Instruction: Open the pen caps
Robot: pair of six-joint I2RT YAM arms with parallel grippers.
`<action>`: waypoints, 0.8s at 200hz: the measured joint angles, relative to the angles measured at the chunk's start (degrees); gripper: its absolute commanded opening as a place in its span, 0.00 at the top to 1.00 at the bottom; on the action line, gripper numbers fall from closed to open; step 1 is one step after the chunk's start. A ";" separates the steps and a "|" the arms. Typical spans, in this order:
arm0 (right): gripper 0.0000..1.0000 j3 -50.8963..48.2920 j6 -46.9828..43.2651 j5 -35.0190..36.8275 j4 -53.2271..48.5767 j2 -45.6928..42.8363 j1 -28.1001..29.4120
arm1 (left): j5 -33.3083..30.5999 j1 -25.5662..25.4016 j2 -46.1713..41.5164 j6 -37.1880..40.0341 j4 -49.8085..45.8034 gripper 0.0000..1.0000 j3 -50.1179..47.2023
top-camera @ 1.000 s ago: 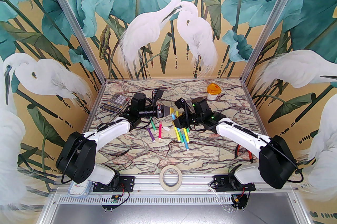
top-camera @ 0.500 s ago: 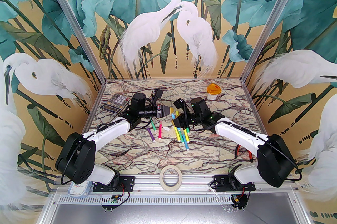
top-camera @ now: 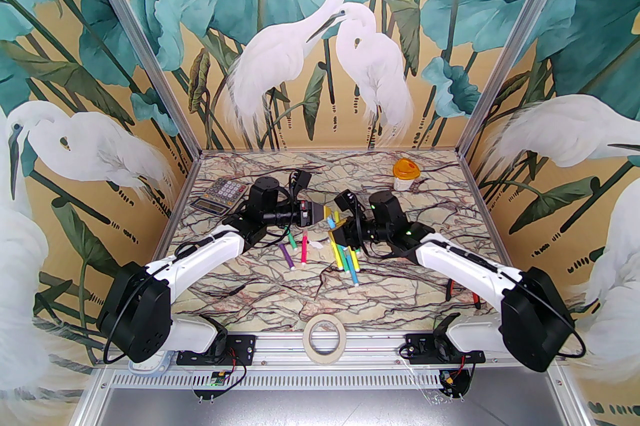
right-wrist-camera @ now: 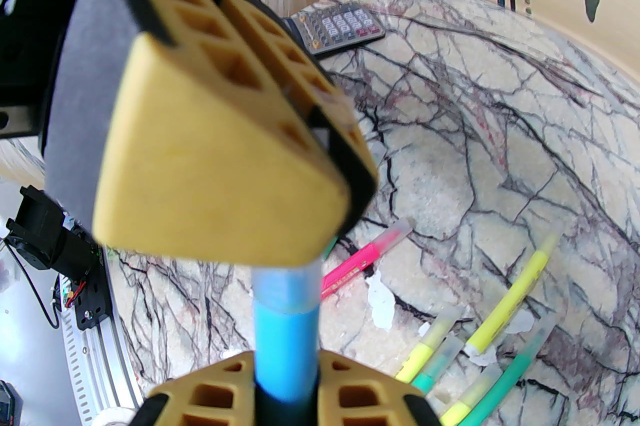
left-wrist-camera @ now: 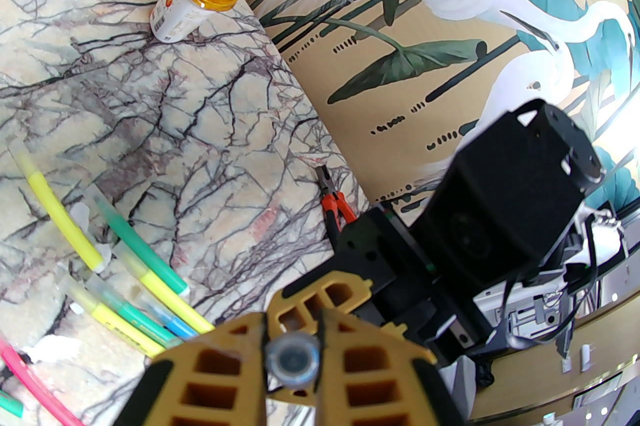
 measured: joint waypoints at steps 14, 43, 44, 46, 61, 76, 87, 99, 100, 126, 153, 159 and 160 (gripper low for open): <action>1.00 -0.90 0.00 0.52 1.01 -1.36 -0.20 | 0.07 -0.04 0.00 -0.61 -0.28 1.00 0.50; 1.00 -2.56 0.07 1.09 1.88 -3.54 -0.66 | 0.35 0.79 0.00 -2.56 0.24 1.00 1.22; 1.00 -2.67 0.02 1.09 1.77 -3.58 -0.68 | 0.24 1.03 0.00 -2.56 0.42 1.00 1.29; 1.00 -2.99 0.13 1.07 1.62 -3.72 -0.74 | 0.00 1.44 0.00 -2.67 0.70 1.00 1.36; 1.00 -5.01 0.07 1.05 -0.81 -4.35 -1.05 | -1.57 5.20 0.00 -3.63 2.40 1.00 2.01; 1.00 -6.10 0.09 1.05 -2.58 -4.35 -1.27 | -2.99 8.22 -0.04 -4.70 3.93 1.00 2.38; 1.00 -6.36 0.09 1.03 -3.34 -4.35 -1.29 | -3.28 8.96 -0.04 -5.16 4.61 1.00 2.40; 1.00 -6.43 0.20 1.14 -3.63 -4.37 -1.38 | -3.54 9.01 -0.07 -5.27 4.68 1.00 2.43; 1.00 -6.43 0.22 1.14 -3.63 -4.37 -1.40 | -3.54 9.01 -0.07 -5.27 4.68 1.00 2.43; 1.00 -6.40 0.50 4.13 -4.44 -4.37 -2.80 | -8.04 9.01 -0.94 -1.86 -1.75 1.00 3.89; 1.00 -5.84 2.19 8.55 -5.33 -4.04 -9.01 | -19.04 9.11 -1.73 5.01 -13.68 1.00 7.72; 1.00 -5.44 2.64 9.77 -5.75 -3.82 -10.91 | -21.77 9.11 -1.73 6.56 -16.04 1.00 8.50; 1.00 -5.35 2.62 9.86 -5.77 -3.80 -11.17 | -22.08 9.11 -1.73 6.73 -16.35 1.00 8.59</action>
